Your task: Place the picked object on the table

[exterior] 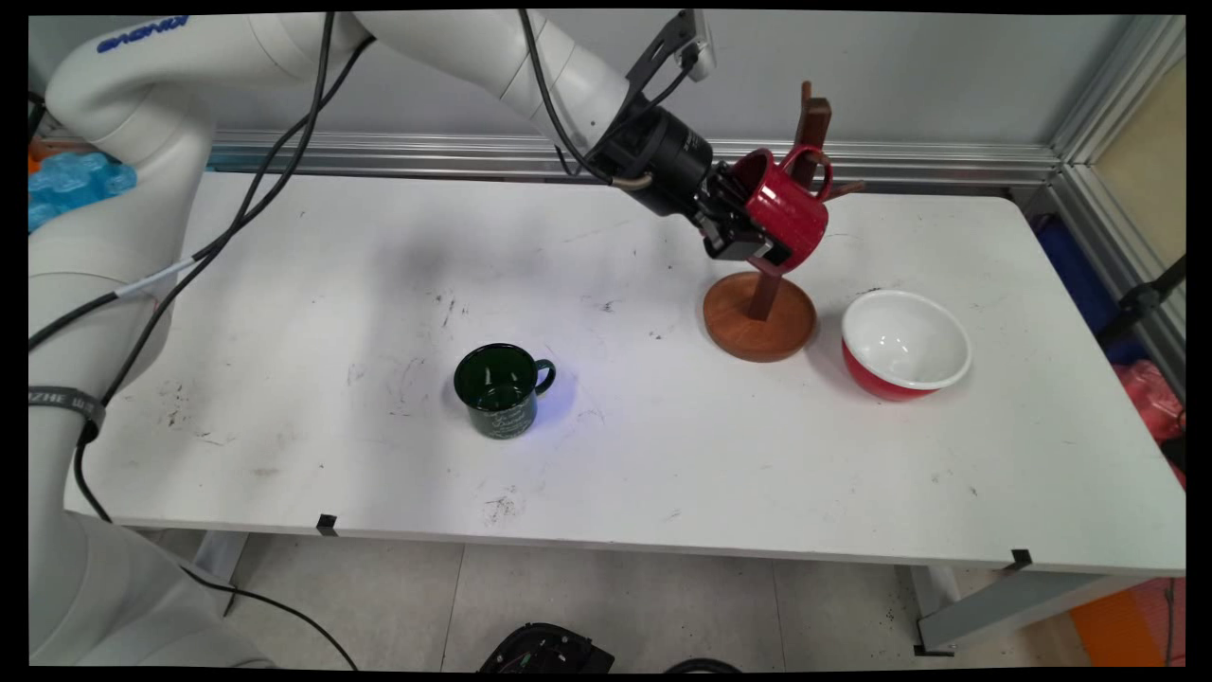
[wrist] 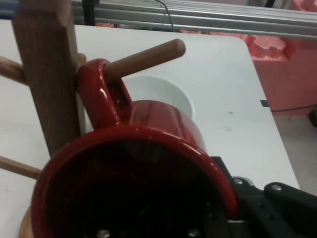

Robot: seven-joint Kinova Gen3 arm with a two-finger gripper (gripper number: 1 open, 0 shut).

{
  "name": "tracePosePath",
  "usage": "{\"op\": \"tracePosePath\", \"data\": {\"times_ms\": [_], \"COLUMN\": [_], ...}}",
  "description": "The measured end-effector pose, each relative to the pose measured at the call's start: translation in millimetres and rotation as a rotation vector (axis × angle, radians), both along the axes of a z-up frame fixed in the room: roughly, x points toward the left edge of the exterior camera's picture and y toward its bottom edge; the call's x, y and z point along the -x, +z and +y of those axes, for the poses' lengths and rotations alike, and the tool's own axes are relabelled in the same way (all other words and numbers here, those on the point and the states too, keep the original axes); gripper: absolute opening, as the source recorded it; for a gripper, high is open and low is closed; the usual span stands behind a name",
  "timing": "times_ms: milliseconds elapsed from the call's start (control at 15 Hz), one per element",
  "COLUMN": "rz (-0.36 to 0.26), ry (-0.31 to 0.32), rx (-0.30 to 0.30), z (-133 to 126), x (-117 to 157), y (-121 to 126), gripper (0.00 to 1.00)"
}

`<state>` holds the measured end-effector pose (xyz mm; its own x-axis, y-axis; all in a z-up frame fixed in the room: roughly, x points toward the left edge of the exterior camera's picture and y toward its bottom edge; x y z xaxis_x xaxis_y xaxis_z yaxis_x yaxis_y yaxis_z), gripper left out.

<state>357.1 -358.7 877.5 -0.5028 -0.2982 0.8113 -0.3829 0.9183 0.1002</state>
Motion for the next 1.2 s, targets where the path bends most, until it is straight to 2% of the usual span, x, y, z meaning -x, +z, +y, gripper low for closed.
{"op": "tracePosePath", "data": {"times_ms": [400, 1200], "rz": [0.003, 0.028], "ry": [-0.023, -0.075], "rx": [0.009, 0.063], "z": [5, 30], "x": [-2, -4], "y": [7, 51], "gripper": [0.00, 0.00]}}
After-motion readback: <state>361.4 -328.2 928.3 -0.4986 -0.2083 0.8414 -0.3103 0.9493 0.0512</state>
